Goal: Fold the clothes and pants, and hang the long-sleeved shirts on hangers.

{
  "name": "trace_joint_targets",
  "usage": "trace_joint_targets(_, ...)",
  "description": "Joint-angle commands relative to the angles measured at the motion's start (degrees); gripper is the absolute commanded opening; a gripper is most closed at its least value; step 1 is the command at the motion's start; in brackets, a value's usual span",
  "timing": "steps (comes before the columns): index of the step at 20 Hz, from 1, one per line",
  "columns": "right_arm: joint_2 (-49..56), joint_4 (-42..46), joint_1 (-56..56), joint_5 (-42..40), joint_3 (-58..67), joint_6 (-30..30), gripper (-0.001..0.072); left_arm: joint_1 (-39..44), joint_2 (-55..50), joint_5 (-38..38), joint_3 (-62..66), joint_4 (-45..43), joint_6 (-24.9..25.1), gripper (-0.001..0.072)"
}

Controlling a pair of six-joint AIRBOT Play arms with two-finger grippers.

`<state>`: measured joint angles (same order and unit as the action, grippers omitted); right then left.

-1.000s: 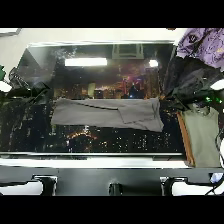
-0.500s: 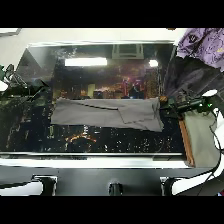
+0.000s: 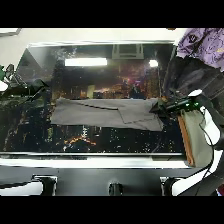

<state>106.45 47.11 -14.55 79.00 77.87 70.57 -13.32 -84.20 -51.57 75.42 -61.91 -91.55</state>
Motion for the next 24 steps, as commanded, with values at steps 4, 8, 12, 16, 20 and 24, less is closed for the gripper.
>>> trace_joint_targets(4, -9.31, 4.0, 2.6, -3.91, 0.15, 11.76, 0.0032, 6.19, -0.68, 0.13, 0.0, 3.34, 0.0, 0.0017)
trace_joint_targets(8, -21.42, 11.76, 2.6, -0.83, 0.46, 21.14, 0.0032, 18.88, -6.12, 1.92, 0.0, 13.75, 0.0, 0.0016)
trace_joint_targets(12, -27.54, 19.41, 2.6, 5.27, 6.38, 26.6, 0.0032, 35.82, -14.97, 10.01, 2.19, 28.37, 0.02, 0.0016)
trace_joint_targets(16, -27.89, 22.45, 2.6, 11.91, 16.22, 29.03, 0.0032, 49.11, -25.53, 12.15, 15.19, 37.24, -0.72, 0.0016)
trace_joint_targets(20, -27.89, 26.03, 2.6, 16.22, 25.0, 30.14, 0.0033, 56.7, -35.01, 12.72, 28.04, 37.35, -8.66, 0.0016)
trace_joint_targets(24, -27.89, 26.53, 2.6, 19.71, 29.99, 30.71, 0.0033, 60.59, -40.33, 17.9, 35.21, 37.53, -14.71, 0.0016)
